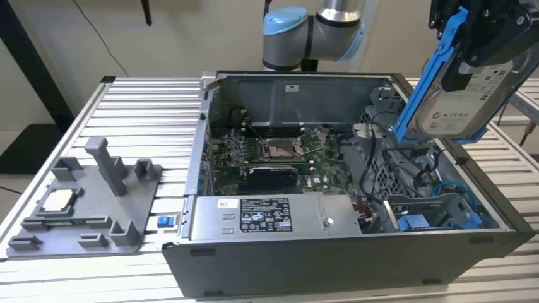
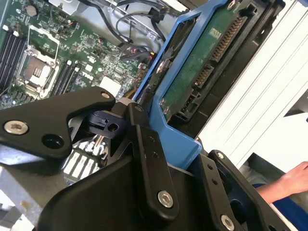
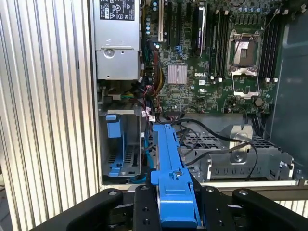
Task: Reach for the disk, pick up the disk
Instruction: 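Pick up the disk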
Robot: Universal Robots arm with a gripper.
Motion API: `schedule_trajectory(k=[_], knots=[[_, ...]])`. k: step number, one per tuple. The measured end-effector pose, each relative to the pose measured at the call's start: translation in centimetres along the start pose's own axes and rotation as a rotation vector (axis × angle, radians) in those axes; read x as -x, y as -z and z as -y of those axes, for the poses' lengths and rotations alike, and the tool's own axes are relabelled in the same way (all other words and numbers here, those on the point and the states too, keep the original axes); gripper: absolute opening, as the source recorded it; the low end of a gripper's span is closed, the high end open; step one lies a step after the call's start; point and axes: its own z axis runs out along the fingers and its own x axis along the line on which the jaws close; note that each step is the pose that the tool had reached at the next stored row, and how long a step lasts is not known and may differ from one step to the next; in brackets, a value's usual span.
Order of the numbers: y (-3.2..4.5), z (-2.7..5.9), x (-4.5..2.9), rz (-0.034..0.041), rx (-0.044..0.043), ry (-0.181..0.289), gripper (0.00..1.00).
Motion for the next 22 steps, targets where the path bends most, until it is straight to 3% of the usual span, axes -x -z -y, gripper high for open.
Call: schedule_trajectory(k=[9, 15, 22], knots=[[-0.36, -0.04, -0.52, -0.0011, 0.0, 0.0, 0.0], [-0.79, -0.08, -2.15, -0.003, 0.0, 0.0, 0.0], [-1.43, -0.13, -4.6, -0.0035, -0.0001, 0.0, 0.0]])
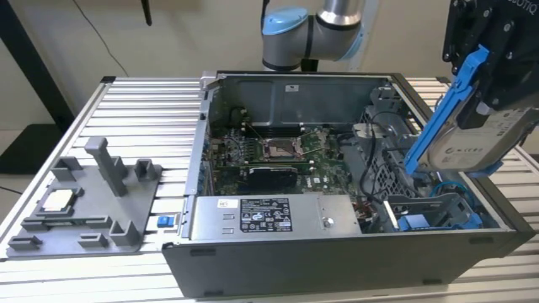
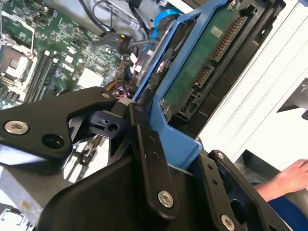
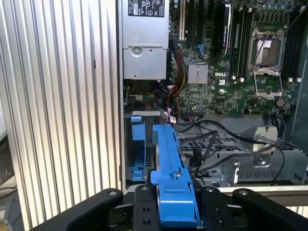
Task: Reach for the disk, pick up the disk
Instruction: 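Pick up the disk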
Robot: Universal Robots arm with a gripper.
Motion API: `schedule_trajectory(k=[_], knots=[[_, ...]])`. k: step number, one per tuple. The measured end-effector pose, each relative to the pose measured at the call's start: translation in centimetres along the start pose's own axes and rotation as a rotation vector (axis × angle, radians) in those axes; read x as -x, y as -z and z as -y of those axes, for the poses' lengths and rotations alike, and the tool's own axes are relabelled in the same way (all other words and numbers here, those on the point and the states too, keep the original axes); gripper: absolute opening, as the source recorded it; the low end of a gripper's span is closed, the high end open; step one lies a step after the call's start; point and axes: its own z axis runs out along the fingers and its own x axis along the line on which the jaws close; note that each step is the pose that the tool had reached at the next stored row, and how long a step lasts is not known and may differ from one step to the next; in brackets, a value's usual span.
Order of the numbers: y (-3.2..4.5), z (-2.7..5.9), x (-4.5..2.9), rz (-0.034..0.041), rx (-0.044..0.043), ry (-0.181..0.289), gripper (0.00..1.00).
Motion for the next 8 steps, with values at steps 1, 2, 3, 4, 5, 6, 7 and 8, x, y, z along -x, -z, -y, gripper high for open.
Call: schedule_trajectory(k=[1, 2, 3, 4, 5, 6, 7, 8], knots=[[-0.11, -0.01, -0.32, 0.0001, -0.0001, 0.0, 0.0], [-0.2, -0.02, -0.6, -0.0001, 0.0, 0.0, 0.0], [-0.29, -0.04, -0.76, -0.0004, 0.0, 0.0, 0.0], [-0.36, -0.05, -0.86, -0.0005, 0.0, 0.0, 0.0], [-0.43, -0.05, -0.94, -0.0004, 0.0, 0.0, 0.0], [-0.52, -0.06, -1.02, -0.0004, 0.0, 0.0, 0.0], [-0.61, -0.07, -1.07, -0.0005, 0.0, 0.0, 0.0], [-0.7, -0.09, -1.12, -0.001, 0.0, 0.0, 0.0]])
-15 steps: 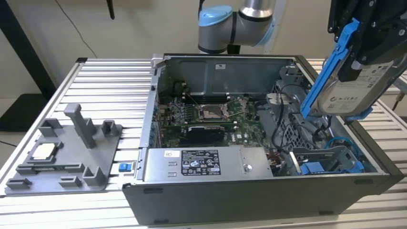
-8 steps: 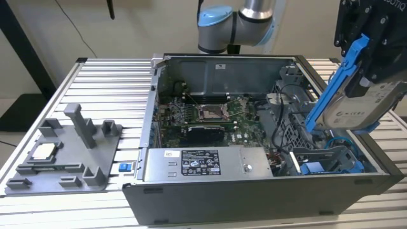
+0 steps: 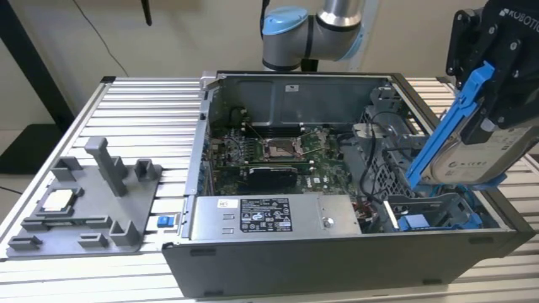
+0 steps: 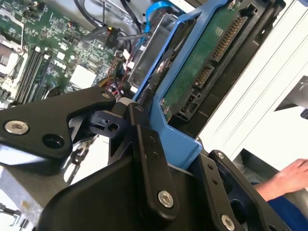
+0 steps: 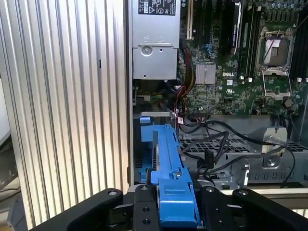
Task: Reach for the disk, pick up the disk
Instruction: 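Pick up the disk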
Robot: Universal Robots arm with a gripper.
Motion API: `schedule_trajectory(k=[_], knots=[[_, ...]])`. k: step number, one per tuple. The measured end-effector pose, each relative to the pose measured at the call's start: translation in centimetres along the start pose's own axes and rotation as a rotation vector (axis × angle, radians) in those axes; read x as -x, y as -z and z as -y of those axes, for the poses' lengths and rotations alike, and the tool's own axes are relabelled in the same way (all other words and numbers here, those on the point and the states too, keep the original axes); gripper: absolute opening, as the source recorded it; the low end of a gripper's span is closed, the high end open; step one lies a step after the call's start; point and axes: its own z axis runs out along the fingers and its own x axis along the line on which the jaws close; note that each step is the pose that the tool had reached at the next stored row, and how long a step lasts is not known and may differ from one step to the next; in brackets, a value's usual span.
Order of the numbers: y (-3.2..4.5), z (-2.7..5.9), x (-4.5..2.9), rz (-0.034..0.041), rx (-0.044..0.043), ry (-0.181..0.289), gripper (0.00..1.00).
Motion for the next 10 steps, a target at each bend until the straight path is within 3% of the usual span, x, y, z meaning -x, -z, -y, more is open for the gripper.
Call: schedule_trajectory(k=[10], knots=[[-1.7, -0.25, -0.19, -0.0014, 0.0, 0.0, 0.0]])
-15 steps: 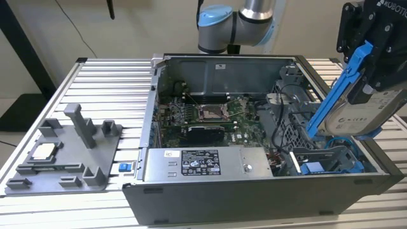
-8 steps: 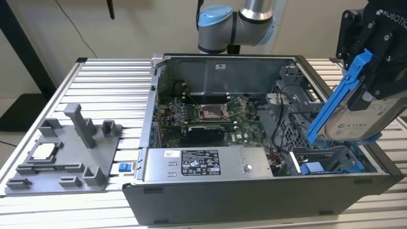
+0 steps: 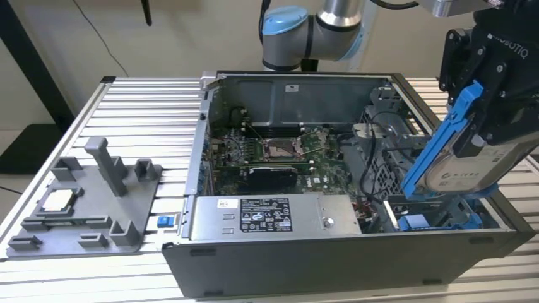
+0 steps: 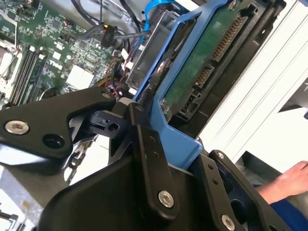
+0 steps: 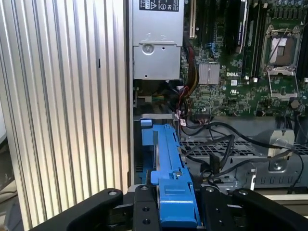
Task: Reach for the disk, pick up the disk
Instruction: 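Pick up the disk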
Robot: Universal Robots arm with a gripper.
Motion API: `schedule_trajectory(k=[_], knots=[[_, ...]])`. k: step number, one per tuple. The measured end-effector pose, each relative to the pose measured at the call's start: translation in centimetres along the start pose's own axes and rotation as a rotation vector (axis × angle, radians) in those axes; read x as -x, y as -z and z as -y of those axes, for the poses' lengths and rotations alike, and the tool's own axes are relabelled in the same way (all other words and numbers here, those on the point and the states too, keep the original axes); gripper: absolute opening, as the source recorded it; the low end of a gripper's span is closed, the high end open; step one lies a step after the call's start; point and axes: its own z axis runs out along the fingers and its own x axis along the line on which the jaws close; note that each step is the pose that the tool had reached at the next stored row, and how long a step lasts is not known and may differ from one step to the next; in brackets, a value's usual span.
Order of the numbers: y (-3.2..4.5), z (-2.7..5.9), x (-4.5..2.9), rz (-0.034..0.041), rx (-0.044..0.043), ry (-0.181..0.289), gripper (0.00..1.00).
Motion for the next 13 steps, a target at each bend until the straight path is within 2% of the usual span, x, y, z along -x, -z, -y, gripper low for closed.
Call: schedule_trajectory(k=[9, 13], knots=[[-1.3, -0.19, -0.08, 0.0001, 0.0, 0.0, 0.0], [-1.44, -0.21, -0.09, 0.0, 0.0, 0.0, 0.0]])
